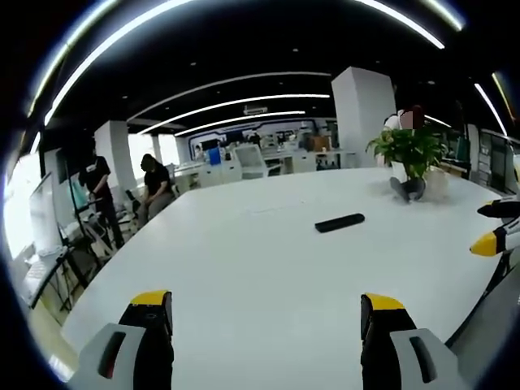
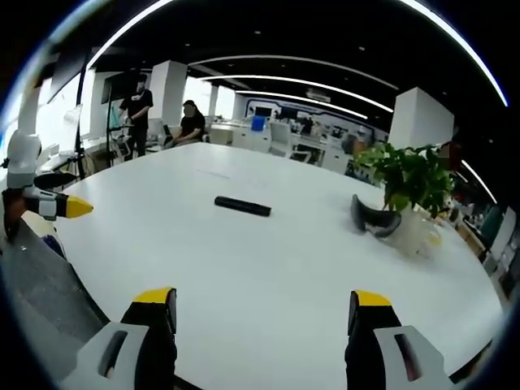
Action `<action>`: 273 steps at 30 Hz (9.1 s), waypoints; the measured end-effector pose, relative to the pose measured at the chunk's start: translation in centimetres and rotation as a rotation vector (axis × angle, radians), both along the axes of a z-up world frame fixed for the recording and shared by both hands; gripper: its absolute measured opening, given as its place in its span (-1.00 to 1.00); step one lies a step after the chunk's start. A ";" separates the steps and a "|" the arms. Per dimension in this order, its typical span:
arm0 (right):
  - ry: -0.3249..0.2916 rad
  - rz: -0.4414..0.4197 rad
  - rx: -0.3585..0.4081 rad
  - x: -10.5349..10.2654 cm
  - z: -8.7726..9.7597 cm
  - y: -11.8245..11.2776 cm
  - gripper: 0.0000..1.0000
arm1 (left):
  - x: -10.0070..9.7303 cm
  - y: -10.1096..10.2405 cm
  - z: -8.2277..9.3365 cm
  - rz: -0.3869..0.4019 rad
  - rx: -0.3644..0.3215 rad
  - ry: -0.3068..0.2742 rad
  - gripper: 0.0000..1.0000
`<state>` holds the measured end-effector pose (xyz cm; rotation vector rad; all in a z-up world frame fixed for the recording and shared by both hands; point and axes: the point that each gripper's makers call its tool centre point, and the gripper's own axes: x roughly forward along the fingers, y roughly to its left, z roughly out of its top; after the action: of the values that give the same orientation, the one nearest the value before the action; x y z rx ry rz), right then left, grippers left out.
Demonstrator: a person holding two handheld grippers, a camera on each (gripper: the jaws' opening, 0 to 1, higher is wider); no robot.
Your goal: Press the specified remote control buttons in sequence, fully releasing each button before pressing the next.
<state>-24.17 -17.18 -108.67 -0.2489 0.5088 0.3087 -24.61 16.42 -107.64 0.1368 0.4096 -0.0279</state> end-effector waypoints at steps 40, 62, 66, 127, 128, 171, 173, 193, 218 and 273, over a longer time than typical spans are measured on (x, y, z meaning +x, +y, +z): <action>0.006 0.009 0.000 0.0 -0.2 0.0 0.68 | 1.8 -0.1 0.8 -0.052 0.013 0.018 1.00; 0.038 0.009 -0.003 -0.1 -0.8 0.0 0.64 | 9.8 -4.0 2.3 -0.260 0.119 0.037 0.99; 0.041 0.011 -0.006 -0.1 -0.8 0.0 0.62 | 11.4 -5.0 2.8 -0.285 0.132 0.041 0.99; 0.167 0.063 -0.015 -1.1 -3.4 0.7 0.32 | 27.5 -16.1 -9.3 -0.891 0.461 0.450 0.52; 0.171 0.065 -0.016 -1.2 -3.5 0.7 0.31 | 27.6 -16.2 -9.6 -0.901 0.460 0.458 0.52; 0.218 0.078 -0.022 -1.5 -4.6 0.8 0.23 | 28.6 -16.2 -12.1 -1.088 0.390 0.686 -0.53; 0.221 0.078 -0.024 -1.6 -4.7 0.8 0.22 | 28.7 -16.2 -12.2 -1.088 0.400 0.689 -0.53; 0.200 0.069 -0.027 -1.4 -4.3 0.6 0.18 | 26.0 -16.6 -12.1 -1.093 0.500 0.765 -0.54; 0.197 0.005 0.059 -1.2 -3.5 -0.2 -0.40 | 20.5 -16.7 -12.2 -1.068 0.564 0.842 -0.53; 0.197 0.008 0.051 -1.7 -2.3 -0.2 -1.00 | 3.1 -17.4 -12.1 -1.068 0.542 0.829 -0.53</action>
<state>-25.91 -17.42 -110.97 -0.1719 0.6937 0.3557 -21.56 -0.97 -119.71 0.8859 1.1275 -1.0592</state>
